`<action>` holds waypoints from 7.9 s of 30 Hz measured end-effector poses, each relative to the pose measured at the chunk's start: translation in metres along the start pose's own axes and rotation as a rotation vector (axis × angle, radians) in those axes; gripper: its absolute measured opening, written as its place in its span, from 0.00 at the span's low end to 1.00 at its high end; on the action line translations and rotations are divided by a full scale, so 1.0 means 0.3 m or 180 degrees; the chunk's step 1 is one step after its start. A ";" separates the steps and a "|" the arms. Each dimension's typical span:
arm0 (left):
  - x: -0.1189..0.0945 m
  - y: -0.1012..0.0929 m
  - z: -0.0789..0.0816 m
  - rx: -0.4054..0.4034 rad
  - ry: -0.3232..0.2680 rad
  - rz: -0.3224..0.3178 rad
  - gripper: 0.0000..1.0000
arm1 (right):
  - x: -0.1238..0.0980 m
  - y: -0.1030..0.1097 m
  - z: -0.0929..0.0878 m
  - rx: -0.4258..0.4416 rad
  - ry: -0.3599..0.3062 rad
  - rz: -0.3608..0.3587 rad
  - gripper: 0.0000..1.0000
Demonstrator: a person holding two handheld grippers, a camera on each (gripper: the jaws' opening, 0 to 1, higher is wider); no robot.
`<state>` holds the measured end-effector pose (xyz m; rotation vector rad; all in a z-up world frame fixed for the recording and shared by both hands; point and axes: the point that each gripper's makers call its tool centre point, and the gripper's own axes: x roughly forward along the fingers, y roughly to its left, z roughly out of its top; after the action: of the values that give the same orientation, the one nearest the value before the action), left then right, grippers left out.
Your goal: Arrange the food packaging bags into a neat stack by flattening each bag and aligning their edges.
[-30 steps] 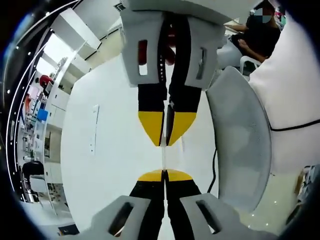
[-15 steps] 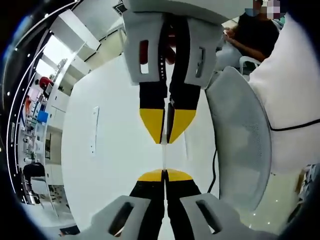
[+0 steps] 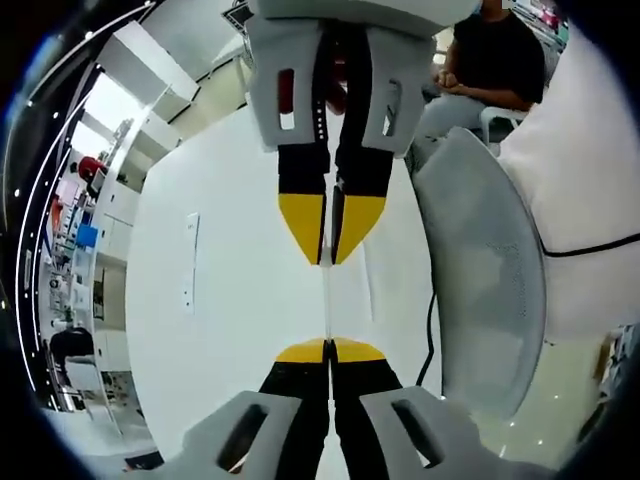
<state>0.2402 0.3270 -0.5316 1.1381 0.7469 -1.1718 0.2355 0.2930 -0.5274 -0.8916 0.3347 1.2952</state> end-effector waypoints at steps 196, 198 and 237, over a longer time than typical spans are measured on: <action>0.014 0.006 -0.043 -0.0160 -0.0094 0.0120 0.00 | -0.078 0.004 -0.164 0.0216 0.0411 -0.0038 0.00; 0.015 0.007 -0.045 -0.0163 -0.0099 0.0118 0.00 | -0.079 0.004 -0.167 0.0216 0.0413 -0.0040 0.00; 0.017 -0.001 -0.063 -0.0201 -0.0068 0.0124 0.00 | -0.094 0.004 -0.203 0.0244 0.0467 -0.0053 0.00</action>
<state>0.2431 0.3435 -0.5418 1.0817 0.7372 -1.1187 0.2420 0.2293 -0.5475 -0.9246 0.4881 1.1966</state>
